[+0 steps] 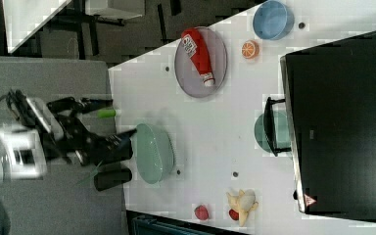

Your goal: Drag strainer right to left.

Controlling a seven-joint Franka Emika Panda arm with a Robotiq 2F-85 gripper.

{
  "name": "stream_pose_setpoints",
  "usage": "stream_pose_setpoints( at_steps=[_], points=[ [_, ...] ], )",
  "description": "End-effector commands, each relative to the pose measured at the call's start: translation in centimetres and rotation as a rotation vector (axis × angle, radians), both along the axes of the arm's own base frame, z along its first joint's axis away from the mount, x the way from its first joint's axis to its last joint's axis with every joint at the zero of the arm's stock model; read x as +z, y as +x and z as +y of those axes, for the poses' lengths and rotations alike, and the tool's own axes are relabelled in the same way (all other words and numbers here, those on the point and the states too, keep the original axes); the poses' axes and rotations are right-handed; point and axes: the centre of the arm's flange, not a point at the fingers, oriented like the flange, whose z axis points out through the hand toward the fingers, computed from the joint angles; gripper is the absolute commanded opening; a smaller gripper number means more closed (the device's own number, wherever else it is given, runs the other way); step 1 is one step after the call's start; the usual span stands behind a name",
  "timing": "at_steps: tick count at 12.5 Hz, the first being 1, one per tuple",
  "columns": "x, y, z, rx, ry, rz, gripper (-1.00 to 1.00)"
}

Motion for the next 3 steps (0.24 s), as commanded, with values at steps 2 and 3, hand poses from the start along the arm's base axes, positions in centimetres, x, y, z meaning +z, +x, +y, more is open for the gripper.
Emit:
stream_pose_setpoints(
  at_steps=[2,3],
  points=[
    [-4.01,1.00,3.08,0.191,-0.086,0.133,1.00],
    [-3.97,1.05,3.42,0.143,-0.104,0.138,1.00]
  ],
)
